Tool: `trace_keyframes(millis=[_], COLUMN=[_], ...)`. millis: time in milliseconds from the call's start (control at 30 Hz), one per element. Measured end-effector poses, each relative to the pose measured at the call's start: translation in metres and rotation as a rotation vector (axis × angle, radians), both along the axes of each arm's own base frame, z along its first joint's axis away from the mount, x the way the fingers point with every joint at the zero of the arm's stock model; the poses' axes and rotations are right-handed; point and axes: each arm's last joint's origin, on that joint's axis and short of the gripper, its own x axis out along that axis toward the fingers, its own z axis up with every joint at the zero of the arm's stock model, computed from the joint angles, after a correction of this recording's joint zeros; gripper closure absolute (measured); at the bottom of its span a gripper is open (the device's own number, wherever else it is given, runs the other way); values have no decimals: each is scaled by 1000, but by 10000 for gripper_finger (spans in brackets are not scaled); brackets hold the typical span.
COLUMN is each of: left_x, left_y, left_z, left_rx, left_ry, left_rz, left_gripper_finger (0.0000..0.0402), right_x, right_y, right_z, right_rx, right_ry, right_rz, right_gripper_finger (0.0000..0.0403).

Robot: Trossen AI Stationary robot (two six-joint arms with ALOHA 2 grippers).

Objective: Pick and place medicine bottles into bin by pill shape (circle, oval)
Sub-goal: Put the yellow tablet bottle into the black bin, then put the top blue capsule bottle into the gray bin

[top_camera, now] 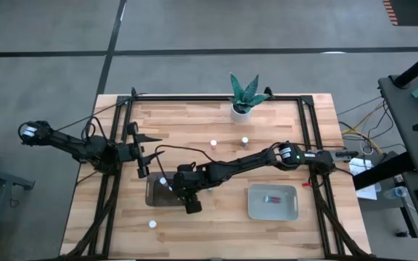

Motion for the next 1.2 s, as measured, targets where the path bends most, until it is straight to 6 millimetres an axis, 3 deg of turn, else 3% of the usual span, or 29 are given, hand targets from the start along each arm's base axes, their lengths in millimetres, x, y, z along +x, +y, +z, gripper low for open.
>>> trace_keyframes(millis=[400, 800, 1200], left_x=[0, 0, 0], left_y=[0, 0, 0], left_z=[0, 0, 0], left_rx=[0, -3, -9], left_ry=[0, -2, -3], left_rz=[0, -1, -3], left_gripper_finger=[240, 240, 240], right_x=[-6, -44, -64], right_y=[0, 7, 24], right_z=[46, 88, 91], right_rx=[-15, -38, -74], right_ry=[52, 192, 232], right_rz=[7, -31, -42], right_gripper_finger=[212, 222, 225])
